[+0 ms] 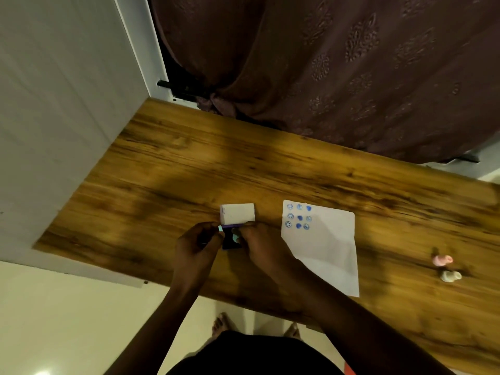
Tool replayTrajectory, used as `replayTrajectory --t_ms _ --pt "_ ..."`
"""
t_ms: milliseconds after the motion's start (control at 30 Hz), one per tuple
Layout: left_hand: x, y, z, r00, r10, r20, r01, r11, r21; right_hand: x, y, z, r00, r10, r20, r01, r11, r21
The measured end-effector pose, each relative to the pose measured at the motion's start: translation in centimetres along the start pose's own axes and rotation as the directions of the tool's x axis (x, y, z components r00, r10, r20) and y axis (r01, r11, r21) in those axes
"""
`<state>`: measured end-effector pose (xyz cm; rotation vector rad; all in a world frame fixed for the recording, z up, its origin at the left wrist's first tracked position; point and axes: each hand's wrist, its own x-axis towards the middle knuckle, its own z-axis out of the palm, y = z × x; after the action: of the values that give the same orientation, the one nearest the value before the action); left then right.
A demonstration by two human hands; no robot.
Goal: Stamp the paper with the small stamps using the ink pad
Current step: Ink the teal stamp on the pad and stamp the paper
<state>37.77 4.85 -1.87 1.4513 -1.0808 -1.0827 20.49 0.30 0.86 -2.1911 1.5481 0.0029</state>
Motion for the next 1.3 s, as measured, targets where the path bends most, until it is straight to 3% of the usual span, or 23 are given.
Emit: replayTrajectory --t_ms 200,367,567,1033,1300 --pt "0.1 0.4 0.8 1.0 -0.021 0.016 0.021 1.0 -0.016 -1.6 1.0 -0.4 0.989 0.014 -0.149 0.016 0.98 0.199" --pt "-0.1 0.4 1.4 0.998 -0.052 0.046 0.055 0.997 -0.053 -4.0 5.6 -1.5 0.917 0.281 -0.283 -0.15 0.901 0.408" --pt "-0.8 0.4 2.4 0.995 -0.074 0.071 0.078 0.995 -0.059 -5.3 8.4 -0.4 0.864 0.416 -0.283 -0.299 0.877 0.376" --pt "-0.7 -0.1 2.2 0.994 -0.098 0.055 0.1 0.995 -0.031 -4.0 9.3 0.8 0.881 0.416 -0.224 -0.325 0.878 0.351" --pt "-0.9 0.2 2.8 0.991 -0.11 0.08 0.114 0.992 -0.049 -3.9 9.6 1.5 0.891 0.381 -0.246 -0.322 0.914 0.247"
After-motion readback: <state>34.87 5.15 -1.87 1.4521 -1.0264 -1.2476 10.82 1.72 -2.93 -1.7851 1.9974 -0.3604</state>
